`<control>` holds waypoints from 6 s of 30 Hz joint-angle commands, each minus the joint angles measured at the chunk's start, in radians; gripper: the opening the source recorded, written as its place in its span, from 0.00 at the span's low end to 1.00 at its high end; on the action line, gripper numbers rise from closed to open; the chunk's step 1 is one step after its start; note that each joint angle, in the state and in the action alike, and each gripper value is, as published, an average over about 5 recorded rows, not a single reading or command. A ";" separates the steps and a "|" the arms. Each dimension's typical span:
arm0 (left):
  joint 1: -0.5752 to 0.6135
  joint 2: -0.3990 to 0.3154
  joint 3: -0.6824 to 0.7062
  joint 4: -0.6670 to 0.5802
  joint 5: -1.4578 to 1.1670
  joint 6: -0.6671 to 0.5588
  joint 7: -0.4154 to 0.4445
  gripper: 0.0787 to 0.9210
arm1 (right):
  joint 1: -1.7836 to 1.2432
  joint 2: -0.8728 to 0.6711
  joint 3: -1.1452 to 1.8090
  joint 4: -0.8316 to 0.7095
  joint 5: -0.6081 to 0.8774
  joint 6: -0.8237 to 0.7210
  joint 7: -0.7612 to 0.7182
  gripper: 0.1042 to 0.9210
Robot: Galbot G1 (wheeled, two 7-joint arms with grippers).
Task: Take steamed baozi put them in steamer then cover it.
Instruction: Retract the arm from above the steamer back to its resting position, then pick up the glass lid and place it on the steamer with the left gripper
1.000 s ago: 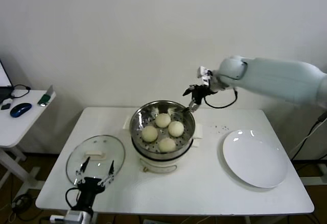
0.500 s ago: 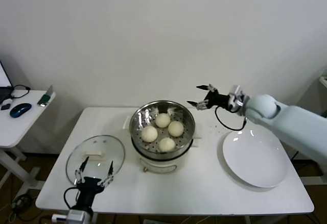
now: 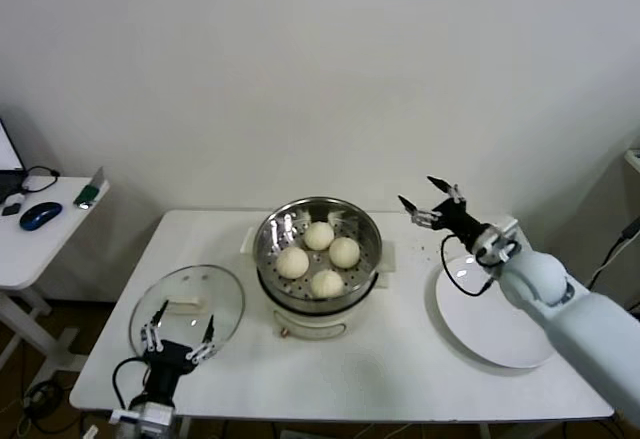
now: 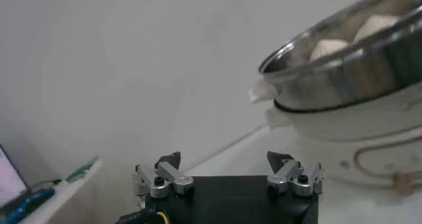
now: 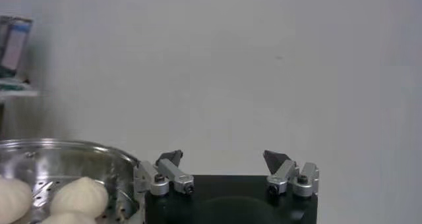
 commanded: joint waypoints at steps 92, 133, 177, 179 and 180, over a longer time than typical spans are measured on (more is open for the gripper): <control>-0.258 0.161 0.058 0.225 0.894 0.222 -0.208 0.08 | -0.625 0.442 0.679 0.069 -0.363 -0.030 -0.060 0.88; -0.855 0.078 0.873 0.203 1.004 0.739 0.215 0.08 | -0.539 0.394 0.626 0.001 -0.414 -0.074 -0.050 0.88; -0.884 0.028 0.881 0.362 0.989 0.739 0.216 0.08 | -0.542 0.434 0.643 -0.010 -0.461 -0.069 -0.049 0.88; -0.883 0.030 0.881 0.362 0.990 0.739 0.217 0.08 | -0.540 0.434 0.642 -0.010 -0.461 -0.069 -0.049 0.88; -0.882 0.031 0.880 0.362 0.990 0.739 0.218 0.08 | -0.540 0.434 0.642 -0.010 -0.461 -0.069 -0.049 0.88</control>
